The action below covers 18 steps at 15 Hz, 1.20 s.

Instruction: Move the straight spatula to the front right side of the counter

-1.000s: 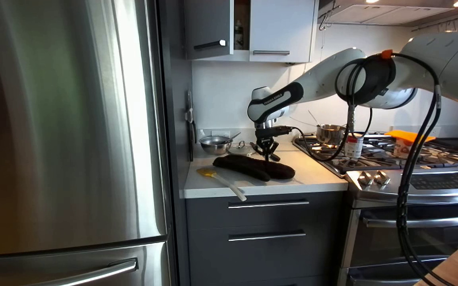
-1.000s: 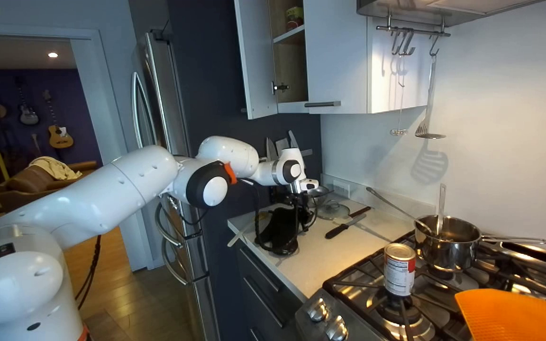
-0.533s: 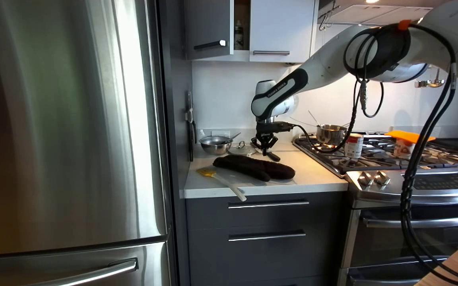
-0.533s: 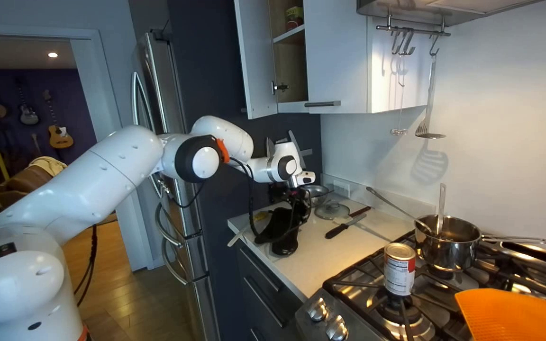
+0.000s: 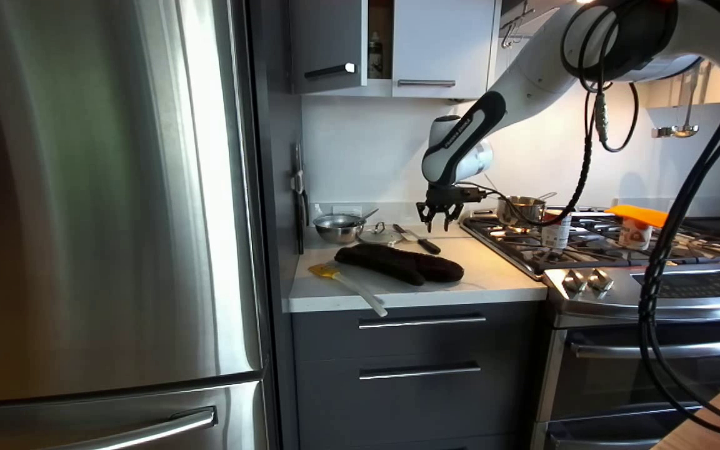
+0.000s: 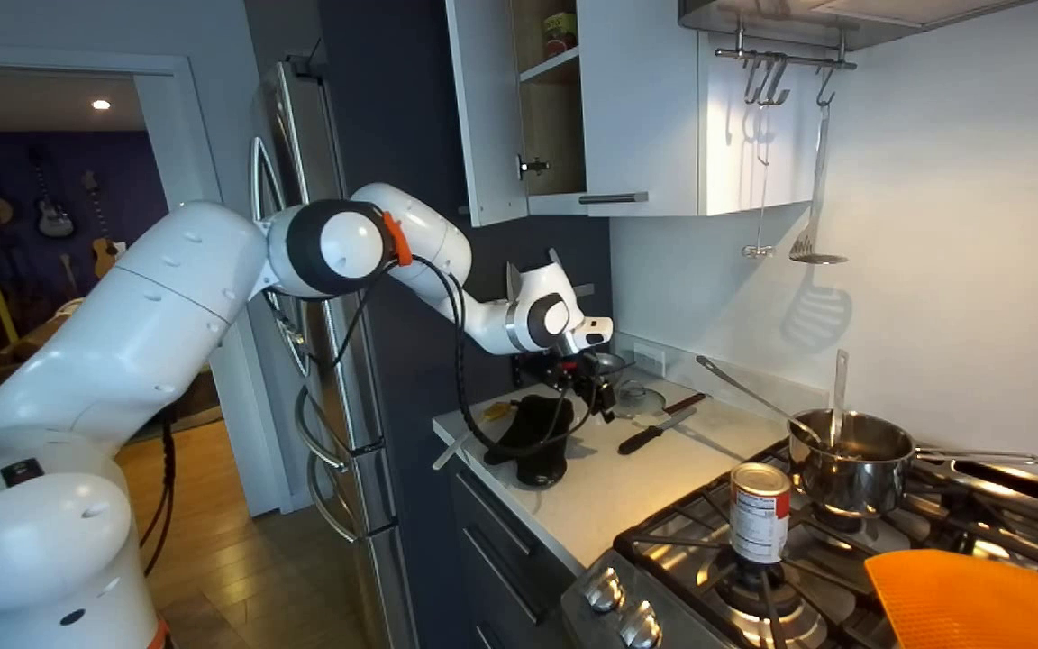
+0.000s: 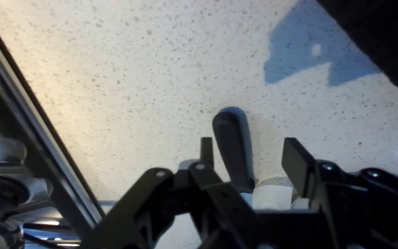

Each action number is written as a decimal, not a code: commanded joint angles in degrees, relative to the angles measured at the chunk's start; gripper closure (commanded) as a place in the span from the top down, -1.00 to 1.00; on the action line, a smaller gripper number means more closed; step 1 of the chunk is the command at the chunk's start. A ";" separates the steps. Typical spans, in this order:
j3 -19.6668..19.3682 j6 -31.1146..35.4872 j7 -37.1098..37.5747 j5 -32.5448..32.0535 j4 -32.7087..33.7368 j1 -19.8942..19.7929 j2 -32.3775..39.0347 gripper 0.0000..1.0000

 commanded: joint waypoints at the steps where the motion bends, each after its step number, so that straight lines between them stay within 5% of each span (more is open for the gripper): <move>1: -2.98 7.72 -2.23 1.17 -14.10 0.79 -7.64 0.73; 2: -3.27 9.58 -2.80 1.60 -16.96 0.37 -9.00 0.87; 3: -3.73 5.97 -2.21 2.01 -8.45 1.37 -4.04 0.51; 6: -4.44 8.55 -2.79 2.01 -13.82 1.13 -6.79 0.88; 10: -4.40 8.59 -2.77 1.96 -14.59 1.30 -7.53 0.87; 18: 0.99 2.12 -16.88 7.38 1.42 -5.58 2.90 1.00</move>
